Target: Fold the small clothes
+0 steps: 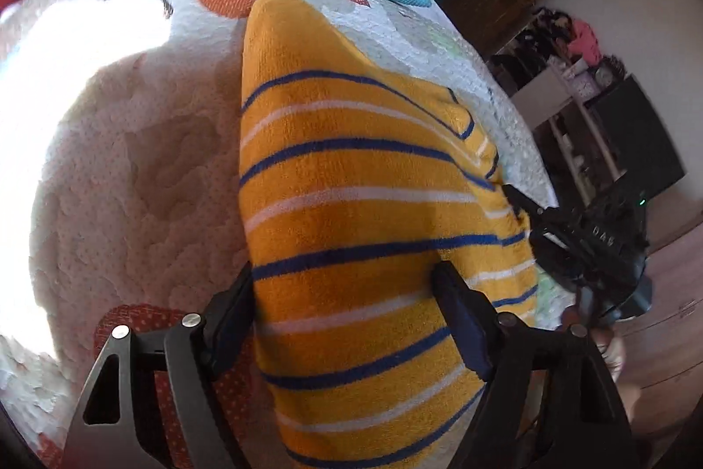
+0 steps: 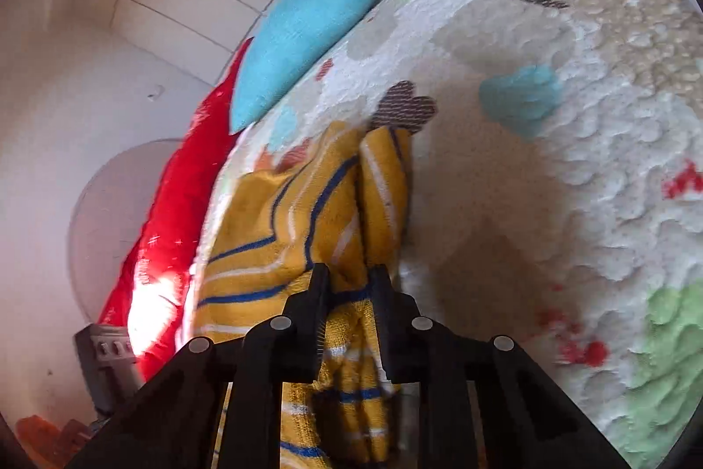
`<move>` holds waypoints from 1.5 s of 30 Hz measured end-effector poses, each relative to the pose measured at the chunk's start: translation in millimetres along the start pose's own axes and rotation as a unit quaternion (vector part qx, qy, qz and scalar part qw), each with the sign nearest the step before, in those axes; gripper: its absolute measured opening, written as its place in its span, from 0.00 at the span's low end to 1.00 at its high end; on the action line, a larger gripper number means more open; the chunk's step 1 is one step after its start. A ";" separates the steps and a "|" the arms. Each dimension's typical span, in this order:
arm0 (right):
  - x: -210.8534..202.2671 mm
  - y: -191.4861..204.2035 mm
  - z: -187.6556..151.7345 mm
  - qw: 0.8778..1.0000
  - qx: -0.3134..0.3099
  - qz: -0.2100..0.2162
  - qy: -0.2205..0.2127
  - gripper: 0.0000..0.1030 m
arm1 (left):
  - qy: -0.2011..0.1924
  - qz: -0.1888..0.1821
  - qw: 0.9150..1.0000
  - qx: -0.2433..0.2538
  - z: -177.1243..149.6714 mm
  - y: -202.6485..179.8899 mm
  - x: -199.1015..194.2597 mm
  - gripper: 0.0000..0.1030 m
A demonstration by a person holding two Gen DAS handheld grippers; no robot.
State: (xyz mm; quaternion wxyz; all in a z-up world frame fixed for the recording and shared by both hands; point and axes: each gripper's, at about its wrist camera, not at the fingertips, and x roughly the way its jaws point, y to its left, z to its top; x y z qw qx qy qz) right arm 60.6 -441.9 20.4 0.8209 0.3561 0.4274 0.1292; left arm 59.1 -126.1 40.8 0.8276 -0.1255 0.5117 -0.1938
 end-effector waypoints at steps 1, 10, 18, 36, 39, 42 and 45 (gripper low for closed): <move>-0.5 -4.8 -1.8 0.999 -0.006 -0.042 -0.002 0.21 | -0.001 0.026 1.000 0.017 -1.8 -8.2 3.0 0.76; -63.2 40.9 -12.7 0.994 -0.083 -0.051 -0.057 0.17 | -0.036 0.077 0.996 -0.005 -25.0 -3.5 -33.4 0.90; -0.9 89.6 -46.6 0.983 -0.165 -0.071 0.024 0.25 | -0.105 0.157 0.982 0.029 -73.7 -12.7 -98.9 0.90; 25.4 176.9 -133.7 0.956 -0.286 -0.067 0.018 0.28 | -0.277 0.279 0.919 0.034 -135.7 -11.3 -205.1 0.97; 40.3 170.2 -162.8 0.952 -0.290 -0.094 0.039 0.29 | -0.302 0.297 0.905 0.032 -140.8 -14.2 -217.6 1.00; 24.6 153.9 -175.7 0.959 -0.267 -0.080 0.042 0.33 | -0.316 0.264 0.911 0.029 -145.2 -11.3 -223.9 1.00; 1.2 128.6 -179.2 0.975 -0.209 -0.066 0.044 0.39 | -0.300 0.240 0.923 0.026 -142.9 -9.6 -216.8 1.00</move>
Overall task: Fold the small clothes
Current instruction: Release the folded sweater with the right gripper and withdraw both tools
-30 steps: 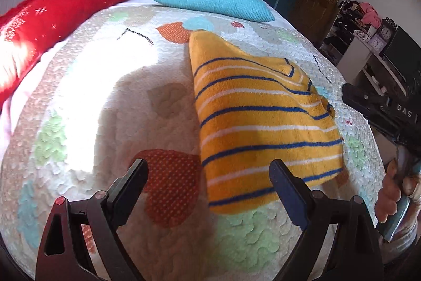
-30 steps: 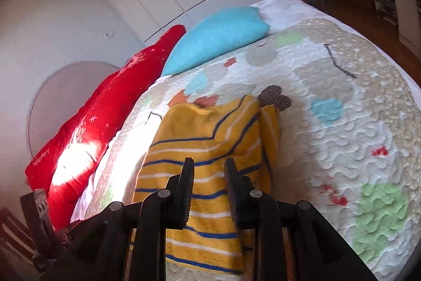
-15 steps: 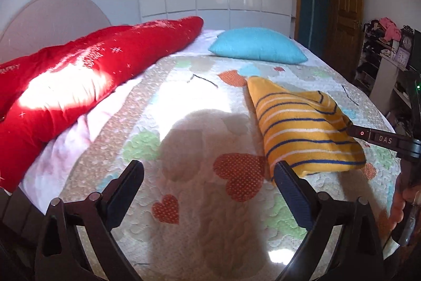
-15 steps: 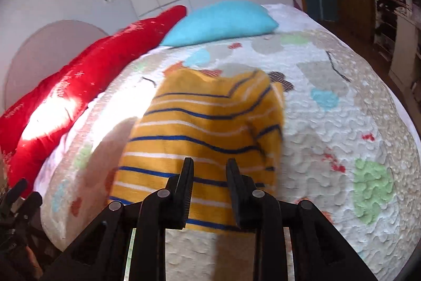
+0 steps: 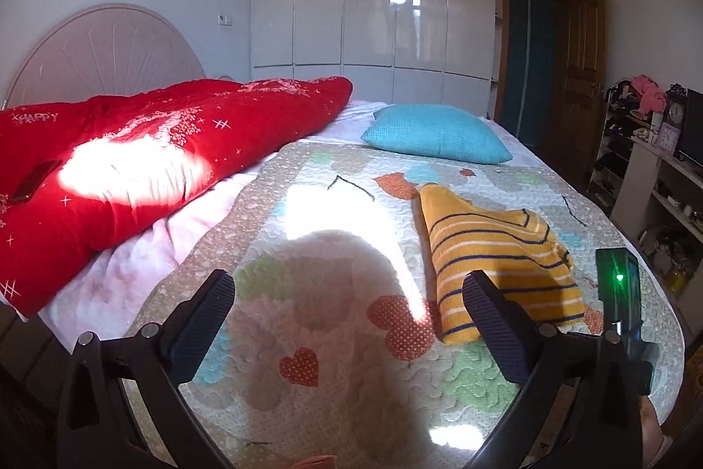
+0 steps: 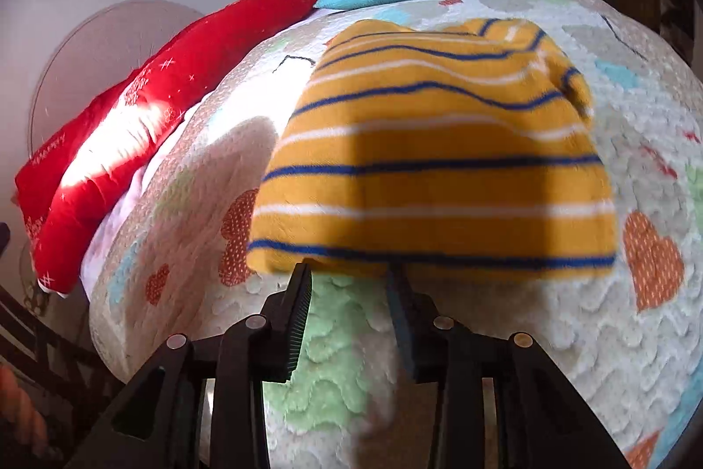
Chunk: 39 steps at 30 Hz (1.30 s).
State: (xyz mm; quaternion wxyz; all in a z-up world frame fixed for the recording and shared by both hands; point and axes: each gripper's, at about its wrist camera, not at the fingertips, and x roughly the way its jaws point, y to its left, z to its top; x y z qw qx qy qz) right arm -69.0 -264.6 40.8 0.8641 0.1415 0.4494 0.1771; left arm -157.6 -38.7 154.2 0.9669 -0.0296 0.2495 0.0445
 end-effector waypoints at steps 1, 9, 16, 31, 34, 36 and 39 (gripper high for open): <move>-8.1 -8.0 -5.8 1.000 0.015 -0.004 -0.008 0.41 | 0.012 -0.005 1.000 -0.002 -1.9 -1.7 4.3 1.00; -68.8 -47.8 -32.3 0.995 0.064 -0.064 -0.050 0.56 | 0.108 -0.037 0.993 -0.005 -29.5 -29.1 27.2 1.00; -90.0 -53.0 -44.0 0.991 0.057 -0.104 -0.057 0.62 | 0.134 -0.049 0.989 0.031 -43.9 -61.9 24.5 1.00; -83.4 -47.6 -49.4 0.990 0.032 -0.132 -0.047 0.69 | 0.179 -0.063 0.980 0.064 -65.7 -85.3 33.7 1.00; -81.2 -49.2 -50.1 0.989 0.033 -0.136 -0.043 0.69 | 0.186 -0.064 0.979 0.060 -68.2 -83.5 35.4 1.00; -80.4 -49.4 -50.7 0.989 0.033 -0.137 -0.041 0.69 | 0.188 -0.067 0.978 0.057 -69.3 -82.0 35.7 1.00; -79.7 -48.2 -51.2 0.989 0.031 -0.140 -0.040 0.70 | 0.194 -0.072 0.977 0.051 -70.7 -80.8 36.7 1.00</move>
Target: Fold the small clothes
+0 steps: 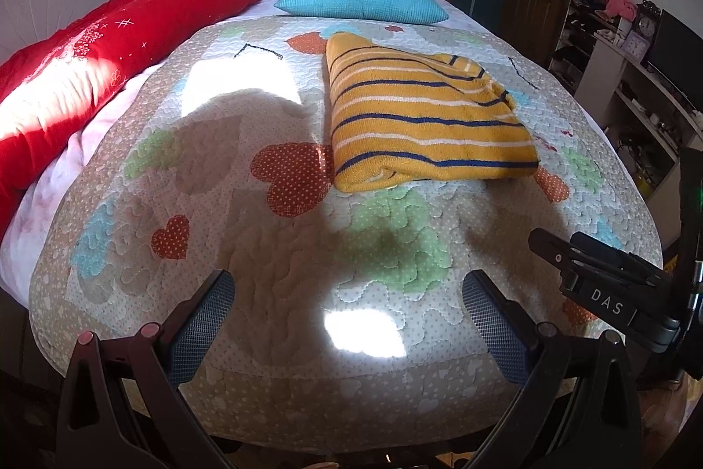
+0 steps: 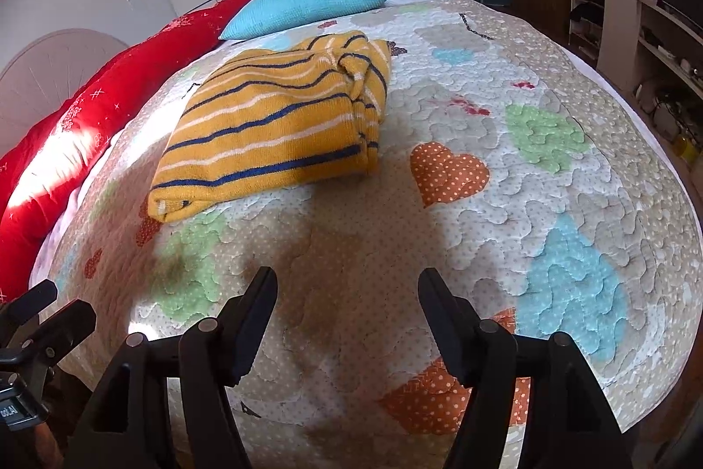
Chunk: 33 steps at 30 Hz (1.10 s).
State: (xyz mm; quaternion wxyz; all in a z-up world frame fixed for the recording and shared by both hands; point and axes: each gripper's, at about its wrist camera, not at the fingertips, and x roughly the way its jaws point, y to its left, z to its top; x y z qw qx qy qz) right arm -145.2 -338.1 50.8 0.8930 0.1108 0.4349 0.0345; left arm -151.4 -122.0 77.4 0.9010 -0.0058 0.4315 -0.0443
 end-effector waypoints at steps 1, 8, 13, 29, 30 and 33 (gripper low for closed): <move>-0.1 0.6 0.0 1.000 -0.002 -0.002 0.000 0.70 | 0.002 -0.003 1.000 -0.001 -0.2 0.4 0.7 1.00; -0.5 -1.0 -0.4 1.000 -0.005 -0.011 -0.003 0.72 | 0.015 -0.017 1.000 -0.001 -3.7 -3.7 5.2 1.00; 0.0 -5.9 -0.6 1.000 0.000 -0.014 -0.002 0.72 | 0.021 -0.023 1.000 0.002 -5.4 -6.6 7.5 1.00; -3.9 -5.8 -2.9 0.999 -0.009 -0.034 -0.007 0.73 | 0.042 -0.030 0.999 -0.001 -9.9 -8.9 16.3 1.00; -4.3 -5.8 -2.8 0.999 -0.011 -0.036 -0.008 0.73 | 0.043 -0.031 0.999 -0.001 -9.9 -9.0 16.8 1.00; -5.5 -4.4 -3.1 0.999 -0.017 -0.042 -0.010 0.74 | 0.047 -0.034 0.998 -0.003 -9.9 -8.8 19.0 1.00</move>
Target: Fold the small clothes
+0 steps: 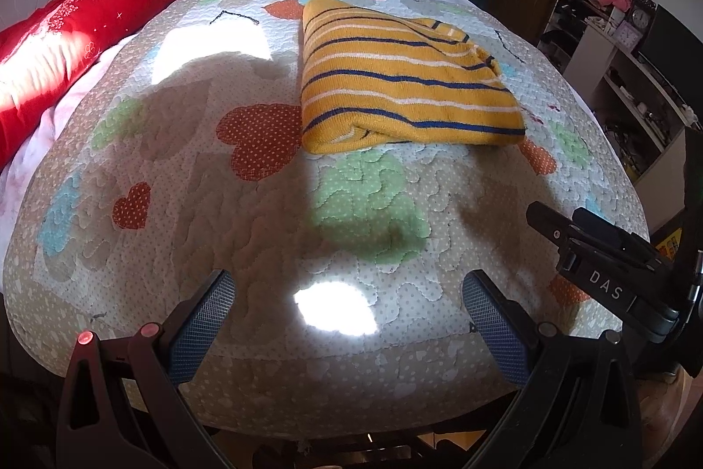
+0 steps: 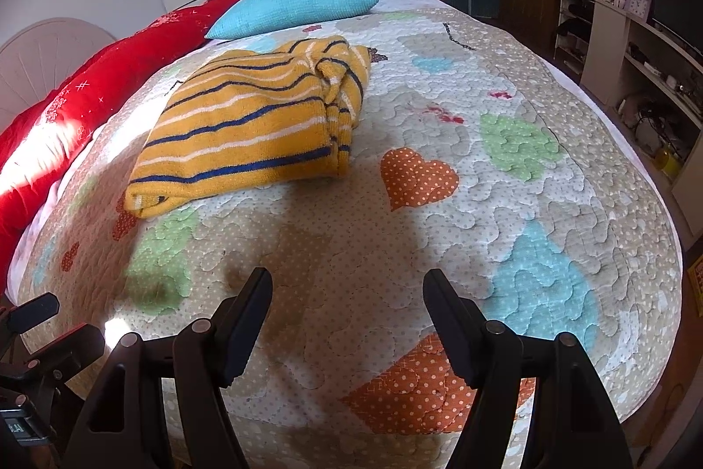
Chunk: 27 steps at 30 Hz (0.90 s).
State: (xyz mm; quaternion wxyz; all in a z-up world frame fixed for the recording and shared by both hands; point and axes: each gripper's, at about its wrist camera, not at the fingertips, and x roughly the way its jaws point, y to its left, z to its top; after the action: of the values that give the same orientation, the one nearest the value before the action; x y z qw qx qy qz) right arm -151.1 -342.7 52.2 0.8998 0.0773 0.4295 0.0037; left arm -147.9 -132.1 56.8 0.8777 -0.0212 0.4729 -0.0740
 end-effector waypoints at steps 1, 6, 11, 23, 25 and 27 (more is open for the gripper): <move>-0.3 0.9 0.0 1.000 -0.003 -0.001 -0.001 0.74 | 0.002 -0.001 1.000 -0.001 0.0 0.3 0.8 1.00; -0.8 2.6 0.1 1.000 -0.007 -0.002 -0.002 0.75 | 0.007 -0.002 1.000 -0.004 -0.6 0.3 2.5 1.00; -2.0 1.7 1.3 1.000 -0.005 -0.002 -0.004 0.75 | 0.008 -0.002 1.000 -0.003 -0.9 -0.1 3.5 1.00; -1.7 -0.7 1.5 1.000 -0.008 -0.009 -0.003 0.76 | 0.020 -0.003 1.000 0.002 -2.2 -2.8 8.9 1.00; -1.0 -2.3 1.8 1.000 -0.007 -0.009 -0.003 0.76 | 0.021 -0.005 1.000 0.001 -2.4 -3.0 9.8 1.00; -0.6 -3.5 1.9 1.000 -0.006 -0.009 -0.003 0.76 | 0.022 -0.005 1.000 0.001 -3.0 -3.1 10.0 1.00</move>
State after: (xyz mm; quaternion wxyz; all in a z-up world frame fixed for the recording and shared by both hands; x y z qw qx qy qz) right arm -150.3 -346.4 53.3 0.9014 0.0681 0.4276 -0.0020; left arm -145.4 -136.5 47.2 0.8670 -0.0207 0.4916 -0.0794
